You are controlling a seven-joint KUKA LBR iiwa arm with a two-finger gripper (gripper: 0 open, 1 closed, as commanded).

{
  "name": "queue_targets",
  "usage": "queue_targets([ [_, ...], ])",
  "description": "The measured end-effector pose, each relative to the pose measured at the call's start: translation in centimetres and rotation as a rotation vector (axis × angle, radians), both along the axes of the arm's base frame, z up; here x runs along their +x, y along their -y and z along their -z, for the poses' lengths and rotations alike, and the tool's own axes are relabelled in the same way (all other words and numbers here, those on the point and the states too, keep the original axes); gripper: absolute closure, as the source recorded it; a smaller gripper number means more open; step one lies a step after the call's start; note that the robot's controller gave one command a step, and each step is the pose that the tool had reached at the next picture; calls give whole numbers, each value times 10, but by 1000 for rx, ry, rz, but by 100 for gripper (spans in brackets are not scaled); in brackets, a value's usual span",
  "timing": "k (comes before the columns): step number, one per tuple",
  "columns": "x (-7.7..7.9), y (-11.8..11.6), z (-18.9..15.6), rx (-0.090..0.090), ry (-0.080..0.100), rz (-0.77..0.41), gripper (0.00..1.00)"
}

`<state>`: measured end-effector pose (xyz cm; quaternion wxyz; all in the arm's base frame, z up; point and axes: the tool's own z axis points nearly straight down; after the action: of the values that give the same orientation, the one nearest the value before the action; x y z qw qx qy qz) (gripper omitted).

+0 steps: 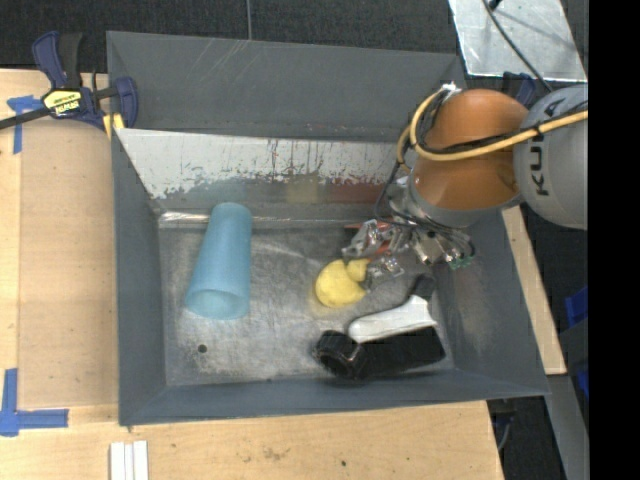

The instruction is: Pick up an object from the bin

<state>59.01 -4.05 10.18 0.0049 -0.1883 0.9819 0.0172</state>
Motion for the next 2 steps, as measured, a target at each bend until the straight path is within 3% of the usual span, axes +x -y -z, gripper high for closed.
queue_targets([
  [2, 0, 0, 0, 0, 0, 1, 100],
])
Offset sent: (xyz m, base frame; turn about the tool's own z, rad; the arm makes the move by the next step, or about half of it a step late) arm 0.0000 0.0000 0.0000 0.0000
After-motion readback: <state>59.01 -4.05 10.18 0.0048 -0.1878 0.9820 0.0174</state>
